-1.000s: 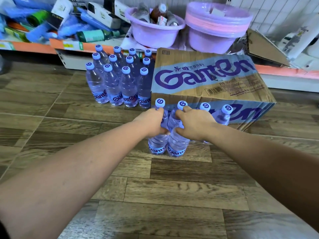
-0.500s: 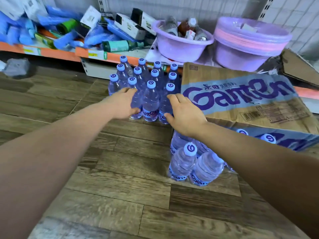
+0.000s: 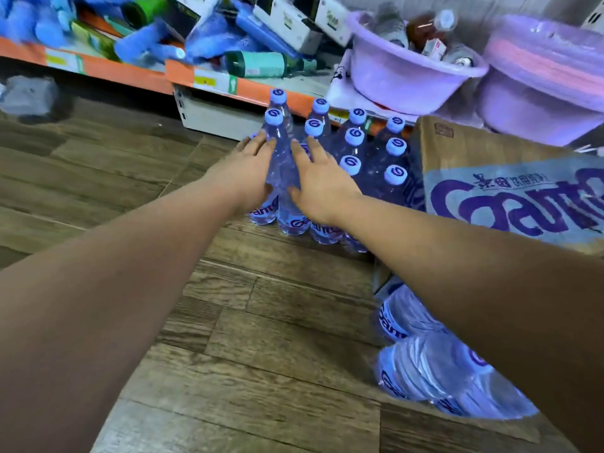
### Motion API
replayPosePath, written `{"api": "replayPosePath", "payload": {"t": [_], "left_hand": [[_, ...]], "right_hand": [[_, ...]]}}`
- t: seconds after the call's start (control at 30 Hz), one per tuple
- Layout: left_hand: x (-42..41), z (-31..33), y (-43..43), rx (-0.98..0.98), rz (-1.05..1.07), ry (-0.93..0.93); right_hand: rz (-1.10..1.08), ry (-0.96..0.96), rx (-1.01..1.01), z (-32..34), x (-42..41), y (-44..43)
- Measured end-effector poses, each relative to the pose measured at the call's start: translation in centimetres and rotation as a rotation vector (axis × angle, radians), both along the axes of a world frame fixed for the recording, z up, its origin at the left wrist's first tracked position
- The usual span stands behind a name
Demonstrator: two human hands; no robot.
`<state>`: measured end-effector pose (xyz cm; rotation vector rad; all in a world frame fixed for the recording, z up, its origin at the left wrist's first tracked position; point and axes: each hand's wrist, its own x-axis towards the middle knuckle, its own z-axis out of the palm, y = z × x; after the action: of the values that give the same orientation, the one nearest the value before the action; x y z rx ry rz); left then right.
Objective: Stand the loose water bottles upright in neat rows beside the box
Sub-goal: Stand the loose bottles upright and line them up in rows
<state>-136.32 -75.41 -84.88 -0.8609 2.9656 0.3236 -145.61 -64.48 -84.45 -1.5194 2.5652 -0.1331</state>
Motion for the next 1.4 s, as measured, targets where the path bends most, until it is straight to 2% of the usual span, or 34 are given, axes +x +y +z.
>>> {"api": "replayPosePath", "payload": {"t": [0.23,0.37,0.47,0.7,0.83,0.93,1.17,1.4], "left_hand": [[-2.5,-0.3,-1.9,-0.102,0.028,0.058],[-1.8,-1.0,-1.4,-0.214,0.020,0.063],[-0.9,-0.9,-1.1,-0.229,0.007,0.063],[2.8,-0.8,2.0,-0.185,0.024,0.053],[5.2,0.3,3.1,-0.155,0.081,0.022],[6.4,0.9,4.7,-0.157,-0.009,-0.086],[7.9,3.1,12.9,-0.175,-0.341,-0.423],[7.9,5.0,23.6,-0.103,-0.618,-0.506]], "right_hand": [[-0.005,0.053,0.004,-0.9,-1.7,-1.6],[-0.015,0.066,-0.027,-1.2,-1.5,-1.7],[0.037,0.110,-0.031,-0.8,-1.0,-1.5],[0.145,0.005,-0.058,-0.3,2.4,1.6],[0.035,-0.068,-0.107,0.6,4.4,4.2],[-0.095,-0.151,-0.120,1.0,6.5,6.9],[-0.100,-0.331,-0.011,1.6,9.7,16.1],[-0.108,-0.315,0.150,3.9,8.9,26.2]]}}
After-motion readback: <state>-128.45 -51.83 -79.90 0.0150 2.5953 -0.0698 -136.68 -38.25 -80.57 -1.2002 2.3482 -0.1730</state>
